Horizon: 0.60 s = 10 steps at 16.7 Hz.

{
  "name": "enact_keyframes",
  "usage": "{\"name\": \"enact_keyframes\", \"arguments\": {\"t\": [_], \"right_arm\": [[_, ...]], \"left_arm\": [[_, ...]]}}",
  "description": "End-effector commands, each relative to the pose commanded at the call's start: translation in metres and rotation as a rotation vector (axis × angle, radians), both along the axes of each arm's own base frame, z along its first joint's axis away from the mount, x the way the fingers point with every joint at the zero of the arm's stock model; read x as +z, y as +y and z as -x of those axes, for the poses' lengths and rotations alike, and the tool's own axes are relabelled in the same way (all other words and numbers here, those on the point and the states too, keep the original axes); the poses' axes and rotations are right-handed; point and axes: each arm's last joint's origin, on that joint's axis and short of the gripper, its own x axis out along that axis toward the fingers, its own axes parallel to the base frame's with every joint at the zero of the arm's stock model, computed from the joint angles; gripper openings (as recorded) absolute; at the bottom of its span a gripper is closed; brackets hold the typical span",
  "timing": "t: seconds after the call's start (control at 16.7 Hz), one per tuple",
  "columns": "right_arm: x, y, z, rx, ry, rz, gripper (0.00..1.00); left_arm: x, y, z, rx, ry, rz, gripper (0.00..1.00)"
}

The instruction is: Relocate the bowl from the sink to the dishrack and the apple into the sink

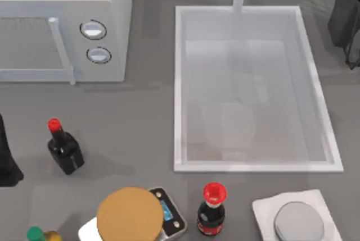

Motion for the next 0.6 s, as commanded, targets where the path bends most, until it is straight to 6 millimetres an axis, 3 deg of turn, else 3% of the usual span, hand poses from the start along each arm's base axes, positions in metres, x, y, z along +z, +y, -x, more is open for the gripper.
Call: {"name": "enact_keyframes", "arguments": {"t": [0.3, 0.6], "right_arm": [[0.013, 0.036, 0.083, 0.001, -0.008, 0.002, 1.0], [-0.017, 0.06, 0.162, 0.004, -0.011, 0.0, 1.0]], "left_arm": [[0.0, 0.0, 0.0, 0.0, 0.0, 0.0, 1.0], [0.0, 0.0, 0.0, 0.0, 0.0, 0.0, 1.0]]}}
